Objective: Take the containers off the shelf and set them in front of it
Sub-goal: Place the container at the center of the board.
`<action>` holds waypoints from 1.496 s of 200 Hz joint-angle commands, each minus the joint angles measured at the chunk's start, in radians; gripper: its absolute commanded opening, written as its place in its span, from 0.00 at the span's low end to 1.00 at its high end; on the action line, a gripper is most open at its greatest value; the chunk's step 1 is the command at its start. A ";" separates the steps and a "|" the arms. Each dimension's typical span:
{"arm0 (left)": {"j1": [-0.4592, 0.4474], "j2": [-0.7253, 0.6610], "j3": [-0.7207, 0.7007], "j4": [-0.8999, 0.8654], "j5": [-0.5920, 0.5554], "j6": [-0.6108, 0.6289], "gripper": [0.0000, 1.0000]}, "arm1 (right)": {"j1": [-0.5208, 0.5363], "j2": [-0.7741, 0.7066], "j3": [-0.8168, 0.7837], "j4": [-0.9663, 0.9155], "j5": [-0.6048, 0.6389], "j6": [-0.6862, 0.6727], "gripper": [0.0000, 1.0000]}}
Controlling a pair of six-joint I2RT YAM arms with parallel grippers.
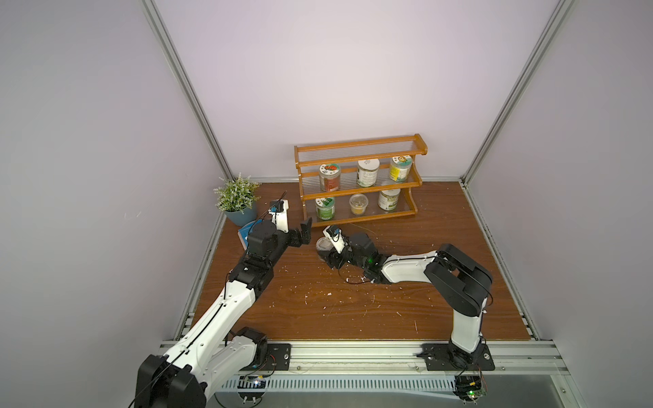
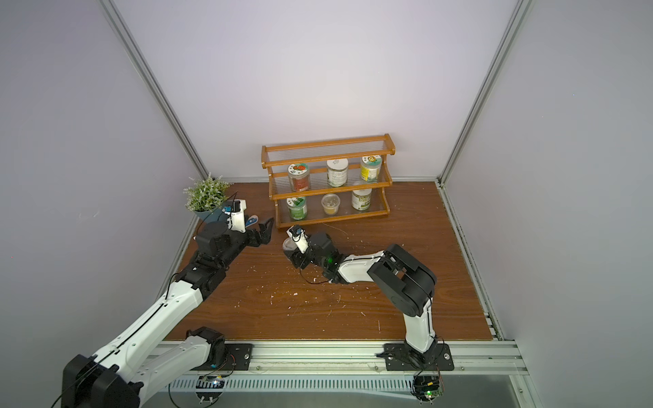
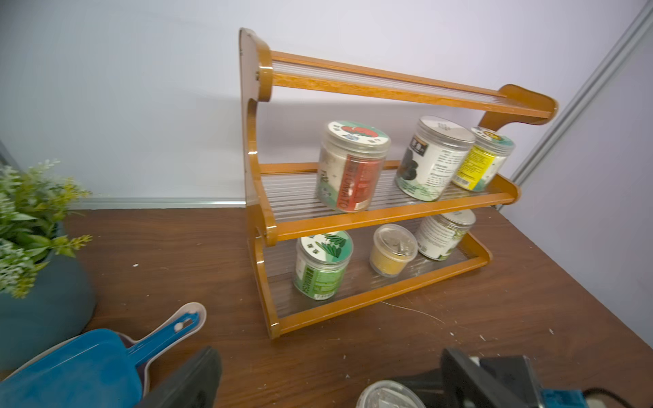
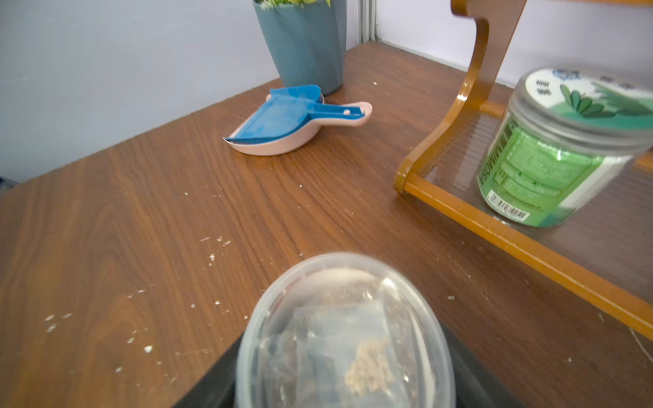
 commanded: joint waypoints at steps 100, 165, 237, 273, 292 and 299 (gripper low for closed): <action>0.026 0.044 -0.037 0.001 -0.014 -0.025 1.00 | 0.039 0.077 0.004 0.178 0.177 -0.137 0.81; 0.026 0.068 -0.031 0.000 0.004 -0.023 1.00 | 0.038 0.090 -0.006 0.167 0.171 -0.130 0.85; 0.026 0.099 -0.018 0.017 0.014 -0.021 1.00 | 0.034 -0.083 -0.041 -0.031 0.077 -0.114 0.99; 0.028 0.124 0.000 0.022 0.031 -0.017 1.00 | -0.013 -0.275 -0.072 -0.209 -0.023 -0.098 0.99; 0.032 0.120 -0.003 0.024 0.035 -0.015 1.00 | -0.073 -0.352 -0.073 -0.235 -0.029 -0.074 0.99; 0.033 0.120 -0.003 0.025 0.035 -0.015 1.00 | -0.096 -0.369 -0.065 -0.224 -0.030 -0.066 0.99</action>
